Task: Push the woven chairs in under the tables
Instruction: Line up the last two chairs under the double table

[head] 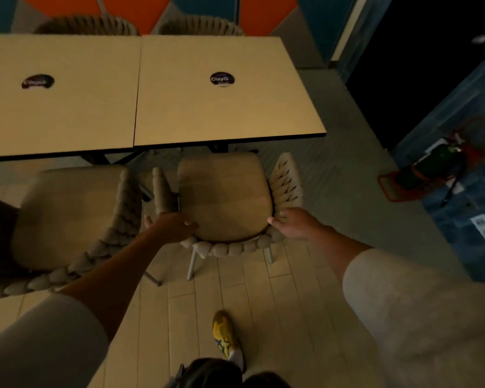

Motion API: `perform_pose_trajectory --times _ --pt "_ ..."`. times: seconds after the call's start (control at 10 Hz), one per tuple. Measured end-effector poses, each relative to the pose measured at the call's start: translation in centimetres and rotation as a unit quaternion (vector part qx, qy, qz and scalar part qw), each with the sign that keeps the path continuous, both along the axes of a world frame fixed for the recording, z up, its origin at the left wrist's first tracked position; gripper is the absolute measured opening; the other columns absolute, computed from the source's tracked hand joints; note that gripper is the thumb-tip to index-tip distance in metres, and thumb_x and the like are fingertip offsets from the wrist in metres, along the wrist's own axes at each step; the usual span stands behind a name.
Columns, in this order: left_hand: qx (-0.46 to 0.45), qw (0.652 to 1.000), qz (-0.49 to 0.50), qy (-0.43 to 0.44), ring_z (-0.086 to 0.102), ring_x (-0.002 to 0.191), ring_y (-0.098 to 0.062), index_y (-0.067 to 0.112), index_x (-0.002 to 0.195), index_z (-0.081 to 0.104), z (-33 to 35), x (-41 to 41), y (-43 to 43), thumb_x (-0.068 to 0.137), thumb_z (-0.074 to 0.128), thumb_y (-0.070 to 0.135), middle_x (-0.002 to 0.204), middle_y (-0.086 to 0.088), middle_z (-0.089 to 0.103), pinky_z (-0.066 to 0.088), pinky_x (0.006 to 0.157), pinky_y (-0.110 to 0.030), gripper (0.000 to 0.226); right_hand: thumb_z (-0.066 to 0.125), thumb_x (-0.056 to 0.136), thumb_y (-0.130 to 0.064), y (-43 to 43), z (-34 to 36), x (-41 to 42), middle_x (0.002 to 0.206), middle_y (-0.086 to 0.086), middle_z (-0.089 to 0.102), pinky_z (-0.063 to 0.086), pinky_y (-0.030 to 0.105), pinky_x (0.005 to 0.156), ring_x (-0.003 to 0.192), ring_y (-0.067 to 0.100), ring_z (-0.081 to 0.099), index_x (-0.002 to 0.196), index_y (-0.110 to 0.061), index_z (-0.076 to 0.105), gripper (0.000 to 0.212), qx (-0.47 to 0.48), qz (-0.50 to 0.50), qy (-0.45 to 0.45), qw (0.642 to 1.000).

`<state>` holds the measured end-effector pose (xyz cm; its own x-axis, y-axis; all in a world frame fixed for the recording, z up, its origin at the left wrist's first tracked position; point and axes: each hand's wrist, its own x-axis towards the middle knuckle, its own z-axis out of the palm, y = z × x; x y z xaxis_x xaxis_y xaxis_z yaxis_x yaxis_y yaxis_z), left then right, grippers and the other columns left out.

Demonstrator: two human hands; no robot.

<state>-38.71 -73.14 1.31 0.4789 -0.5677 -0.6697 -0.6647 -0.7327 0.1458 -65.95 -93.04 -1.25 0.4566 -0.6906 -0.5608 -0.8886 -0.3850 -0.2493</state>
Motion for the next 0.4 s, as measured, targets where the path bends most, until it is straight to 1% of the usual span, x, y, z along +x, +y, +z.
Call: perform_pose_trajectory --times 0.1,0.2,0.3,0.4 --pt "-0.035 0.999 -0.026 -0.012 0.024 0.153 -0.028 0.038 0.146 0.053 1.2 -1.4 1.3 0.100 0.032 0.070 0.162 0.003 0.040 -0.001 0.123 -0.063 0.060 0.021 0.061 -0.107 2.2 1.3 -1.3 0.144 0.009 0.060 0.052 0.047 0.102 0.128 0.030 0.059 0.140 -0.021 0.061 0.123 -0.012 -0.016 -0.002 1.000" --pt "-0.062 0.996 -0.057 -0.030 0.025 0.153 -0.027 0.035 0.148 0.052 3.3 -3.4 2.9 0.103 0.029 0.067 0.162 0.002 0.040 0.003 0.124 -0.060 0.060 0.026 0.068 -0.101 5.4 3.8 -2.4 0.155 0.008 0.052 0.049 0.048 0.107 0.137 0.030 0.053 0.151 -0.020 0.051 0.118 -0.020 -0.022 -0.018 0.999" --pt "-0.076 0.992 -0.082 -0.056 0.023 0.154 -0.028 0.034 0.150 0.050 5.6 -4.8 5.4 0.100 0.028 0.072 0.163 -0.001 0.039 0.001 0.122 -0.060 0.067 0.030 0.071 -0.099 8.8 5.9 -3.3 0.159 0.008 0.048 0.044 0.051 0.112 0.142 0.031 0.049 0.153 -0.020 0.048 0.115 -0.050 -0.022 -0.027 0.998" --pt "-0.095 0.991 -0.088 -0.043 0.030 0.151 -0.032 0.033 0.144 0.057 8.6 -4.5 7.2 0.083 0.022 0.093 0.157 -0.005 0.047 0.003 0.124 -0.063 0.092 0.021 0.059 -0.109 10.5 7.1 -3.7 0.154 0.007 0.053 0.045 0.055 0.110 0.138 0.033 0.052 0.146 -0.024 0.054 0.126 -0.069 -0.032 -0.029 0.997"
